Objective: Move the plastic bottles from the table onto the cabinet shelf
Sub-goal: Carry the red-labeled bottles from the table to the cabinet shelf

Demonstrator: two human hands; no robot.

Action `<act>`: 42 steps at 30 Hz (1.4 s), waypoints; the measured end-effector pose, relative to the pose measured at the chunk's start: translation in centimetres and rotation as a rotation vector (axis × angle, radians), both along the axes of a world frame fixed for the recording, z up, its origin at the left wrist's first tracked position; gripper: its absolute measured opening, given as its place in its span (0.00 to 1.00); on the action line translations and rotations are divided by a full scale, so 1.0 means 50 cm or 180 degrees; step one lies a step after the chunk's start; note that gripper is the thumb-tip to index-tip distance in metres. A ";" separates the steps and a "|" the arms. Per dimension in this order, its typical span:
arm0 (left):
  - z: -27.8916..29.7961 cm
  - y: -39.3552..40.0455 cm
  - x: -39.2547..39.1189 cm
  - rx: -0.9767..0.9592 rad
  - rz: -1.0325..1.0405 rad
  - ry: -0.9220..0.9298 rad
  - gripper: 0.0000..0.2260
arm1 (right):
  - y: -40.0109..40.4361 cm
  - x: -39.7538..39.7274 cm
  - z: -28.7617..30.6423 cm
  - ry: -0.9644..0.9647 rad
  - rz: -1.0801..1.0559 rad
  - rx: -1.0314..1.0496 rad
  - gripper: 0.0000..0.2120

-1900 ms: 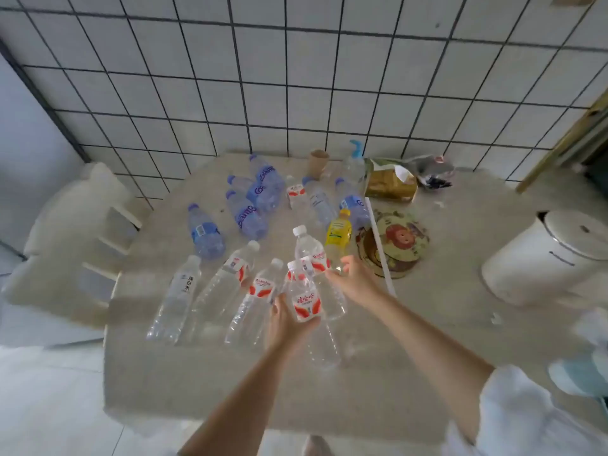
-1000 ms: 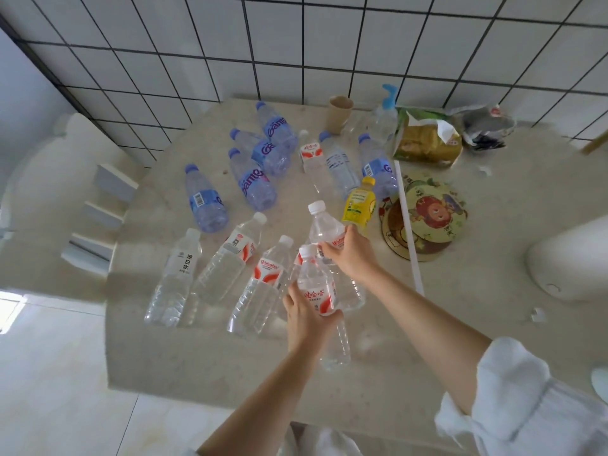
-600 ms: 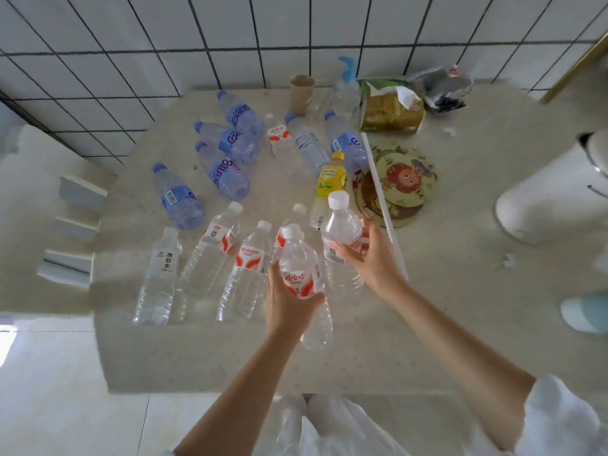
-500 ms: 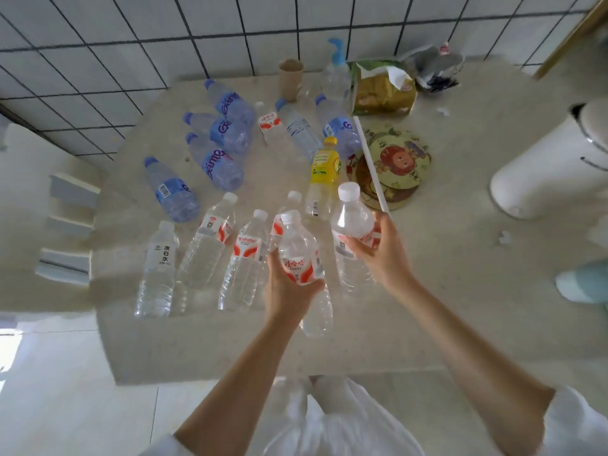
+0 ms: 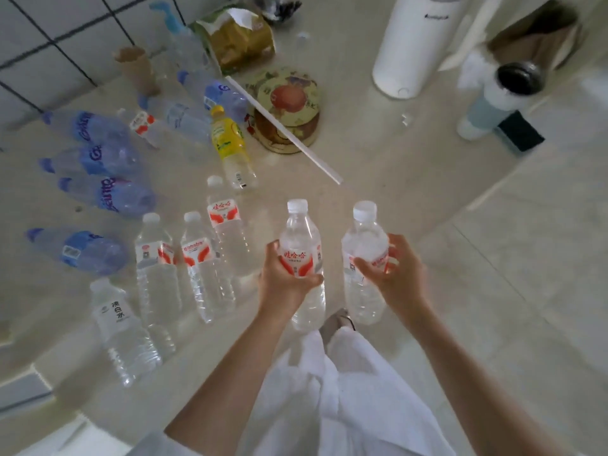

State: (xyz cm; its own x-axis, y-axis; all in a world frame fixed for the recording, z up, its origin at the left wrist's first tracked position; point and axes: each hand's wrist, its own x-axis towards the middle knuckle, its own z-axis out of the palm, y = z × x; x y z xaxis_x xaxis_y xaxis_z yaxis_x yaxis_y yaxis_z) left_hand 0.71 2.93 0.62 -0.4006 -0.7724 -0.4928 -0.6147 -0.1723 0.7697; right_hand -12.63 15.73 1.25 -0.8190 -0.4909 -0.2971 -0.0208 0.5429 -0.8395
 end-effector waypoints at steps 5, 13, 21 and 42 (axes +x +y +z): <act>0.001 0.065 -0.007 -0.0038 -0.0881 -0.0039 0.31 | 0.136 0.065 0.007 0.0018 -0.0714 0.0179 0.25; 0.026 0.223 -0.062 0.0035 -0.2242 -0.0092 0.29 | 0.362 0.180 0.034 -0.0110 -0.2100 -0.0057 0.22; 0.043 0.511 -0.040 0.0255 -0.3573 -0.0013 0.32 | 0.637 0.367 0.051 -0.0253 -0.3599 -0.0212 0.22; 0.063 1.269 0.065 0.0386 -0.5888 0.0176 0.33 | 1.192 0.675 0.073 0.0120 -0.5847 0.0194 0.29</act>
